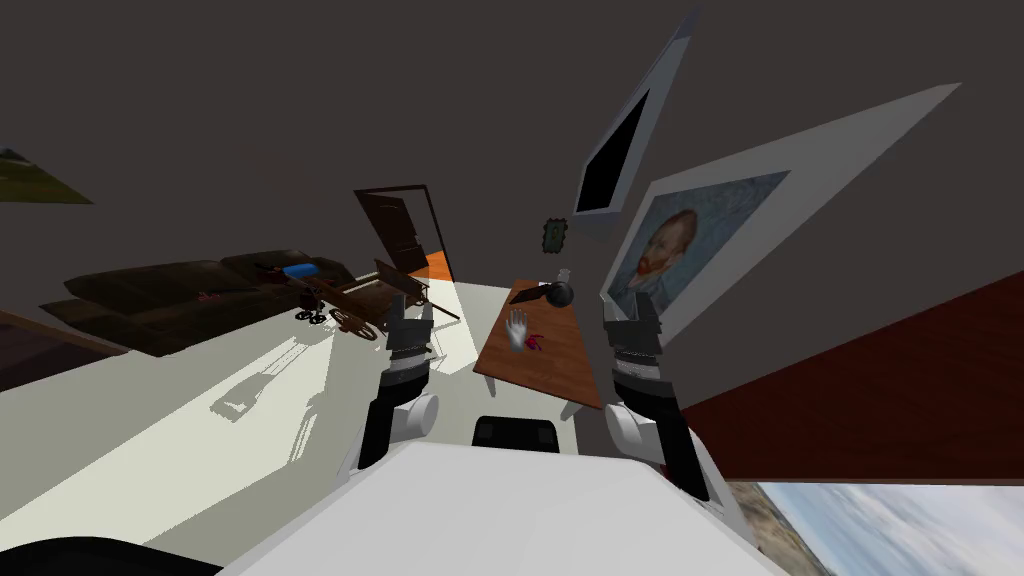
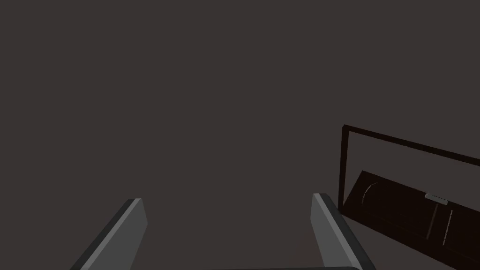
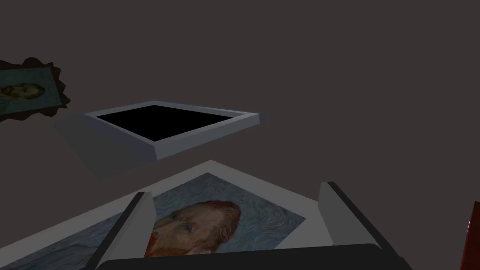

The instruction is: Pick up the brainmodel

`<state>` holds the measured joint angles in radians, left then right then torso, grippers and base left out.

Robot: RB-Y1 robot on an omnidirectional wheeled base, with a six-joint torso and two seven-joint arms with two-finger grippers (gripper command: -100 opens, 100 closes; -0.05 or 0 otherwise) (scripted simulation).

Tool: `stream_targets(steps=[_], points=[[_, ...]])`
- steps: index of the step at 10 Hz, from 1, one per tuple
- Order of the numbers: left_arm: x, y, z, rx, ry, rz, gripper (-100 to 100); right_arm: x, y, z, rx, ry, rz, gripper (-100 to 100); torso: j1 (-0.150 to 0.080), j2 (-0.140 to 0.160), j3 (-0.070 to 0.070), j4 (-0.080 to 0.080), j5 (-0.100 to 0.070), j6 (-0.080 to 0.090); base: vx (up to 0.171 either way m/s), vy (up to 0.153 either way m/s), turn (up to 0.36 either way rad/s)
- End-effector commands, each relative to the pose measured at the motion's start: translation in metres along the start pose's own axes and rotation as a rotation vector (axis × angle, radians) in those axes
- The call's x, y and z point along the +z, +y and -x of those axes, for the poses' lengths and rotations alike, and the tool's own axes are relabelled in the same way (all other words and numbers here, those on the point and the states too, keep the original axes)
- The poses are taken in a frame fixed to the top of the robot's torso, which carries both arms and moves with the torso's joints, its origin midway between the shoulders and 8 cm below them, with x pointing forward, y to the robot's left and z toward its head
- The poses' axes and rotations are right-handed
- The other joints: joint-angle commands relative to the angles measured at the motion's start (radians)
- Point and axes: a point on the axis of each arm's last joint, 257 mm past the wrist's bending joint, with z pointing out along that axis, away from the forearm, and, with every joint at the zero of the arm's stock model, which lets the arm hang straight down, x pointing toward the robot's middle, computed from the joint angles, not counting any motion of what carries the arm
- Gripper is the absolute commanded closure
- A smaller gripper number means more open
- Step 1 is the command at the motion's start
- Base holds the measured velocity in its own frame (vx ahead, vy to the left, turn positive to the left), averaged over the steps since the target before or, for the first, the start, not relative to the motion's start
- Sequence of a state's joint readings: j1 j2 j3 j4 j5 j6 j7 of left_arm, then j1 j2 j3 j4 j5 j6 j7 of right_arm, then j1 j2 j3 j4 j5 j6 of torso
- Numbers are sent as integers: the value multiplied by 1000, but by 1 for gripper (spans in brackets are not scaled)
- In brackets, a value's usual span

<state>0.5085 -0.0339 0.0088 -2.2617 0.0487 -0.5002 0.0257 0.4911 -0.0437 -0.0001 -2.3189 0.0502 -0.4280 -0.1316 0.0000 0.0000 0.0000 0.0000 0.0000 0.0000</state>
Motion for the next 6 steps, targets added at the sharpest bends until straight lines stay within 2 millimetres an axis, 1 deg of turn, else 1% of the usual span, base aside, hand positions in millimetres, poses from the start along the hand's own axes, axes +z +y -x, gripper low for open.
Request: stream_targets(steps=[1, 3, 5, 6], points=[[0, 0, 0, 0, 0, 0, 0, -7, -31, -6, -25, 31, -85, -100, 0, 0, 0, 0, 0, 0, -34, 11, 136], [0, 0, 0, 0, 0, 0, 0, -17, -65, -10, -54, 57, -177, -100, 1, 3, 2, 1, 0, 0, -64, 10, 158], [0, 0, 0, 0, 0, 0, 0, -32, -107, -15, -99, 89, -292, -100, 1, 3, 2, 1, 0, 0, -49, 17, 168], [0, 0, 0, 0, 0, 0, 0, -33, -109, -15, -99, 89, -296, -100, 1, 3, 2, 1, 0, 0, -27, 13, 58]])
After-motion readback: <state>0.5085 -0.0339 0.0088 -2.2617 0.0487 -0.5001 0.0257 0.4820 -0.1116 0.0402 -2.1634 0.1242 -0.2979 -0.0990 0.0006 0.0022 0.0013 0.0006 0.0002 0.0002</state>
